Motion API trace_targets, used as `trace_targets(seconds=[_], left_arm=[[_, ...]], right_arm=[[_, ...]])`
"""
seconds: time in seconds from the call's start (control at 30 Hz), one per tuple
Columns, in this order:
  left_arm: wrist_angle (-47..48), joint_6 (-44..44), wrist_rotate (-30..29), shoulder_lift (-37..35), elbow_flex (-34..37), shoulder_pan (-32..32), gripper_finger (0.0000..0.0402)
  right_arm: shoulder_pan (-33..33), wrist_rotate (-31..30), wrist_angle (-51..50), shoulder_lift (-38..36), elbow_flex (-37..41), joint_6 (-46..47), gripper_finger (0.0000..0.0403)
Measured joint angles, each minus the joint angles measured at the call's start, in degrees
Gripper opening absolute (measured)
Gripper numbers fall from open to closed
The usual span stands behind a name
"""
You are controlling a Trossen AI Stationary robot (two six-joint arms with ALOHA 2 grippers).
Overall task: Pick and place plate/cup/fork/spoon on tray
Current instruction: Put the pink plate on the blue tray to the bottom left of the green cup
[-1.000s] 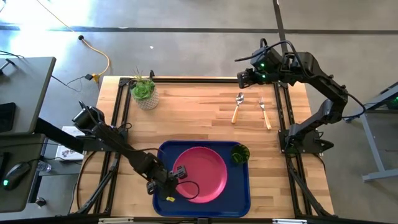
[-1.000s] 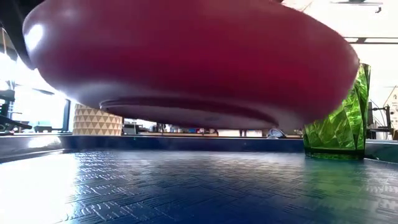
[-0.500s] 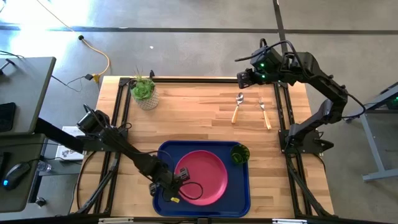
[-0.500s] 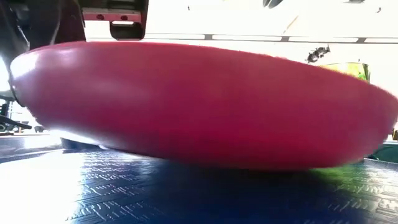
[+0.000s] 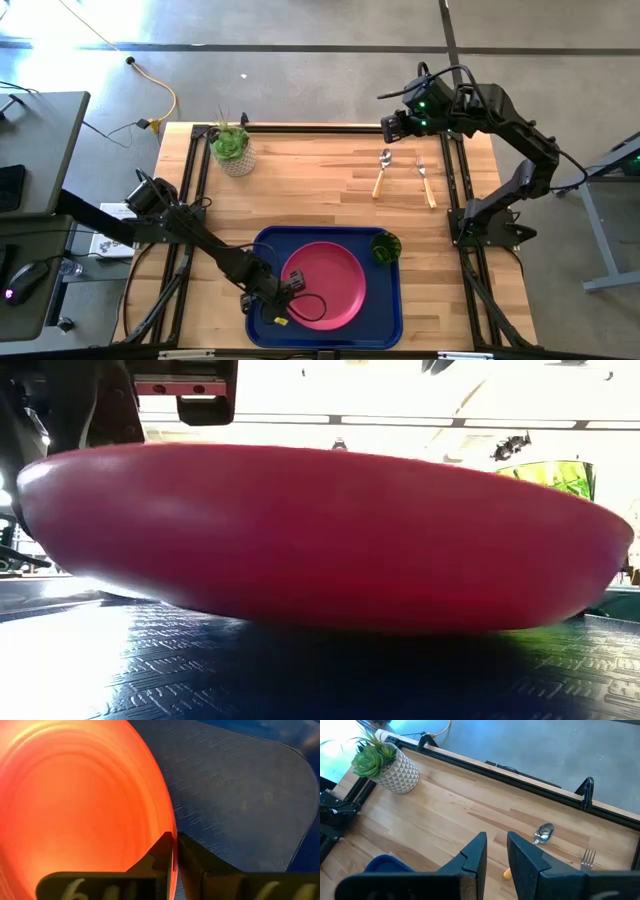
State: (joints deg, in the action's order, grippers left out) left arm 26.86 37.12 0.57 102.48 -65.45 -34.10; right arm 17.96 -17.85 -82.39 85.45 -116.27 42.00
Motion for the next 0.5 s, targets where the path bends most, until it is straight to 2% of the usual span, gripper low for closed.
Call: trace_targets(seconds=[0.33, 0.5], left_arm=[[0.1, 1.1, 0.0, 0.0, 0.0, 0.0, 0.004], [1.3, 0.6, -2.0, -0.2, 0.0, 0.0, 0.0056]], right_arm=[[0.0, 0.1, 0.0, 0.0, 0.0, 0.0, 0.0067], [0.0, 0.1, 0.0, 0.0, 0.0, 0.0, 0.0067]])
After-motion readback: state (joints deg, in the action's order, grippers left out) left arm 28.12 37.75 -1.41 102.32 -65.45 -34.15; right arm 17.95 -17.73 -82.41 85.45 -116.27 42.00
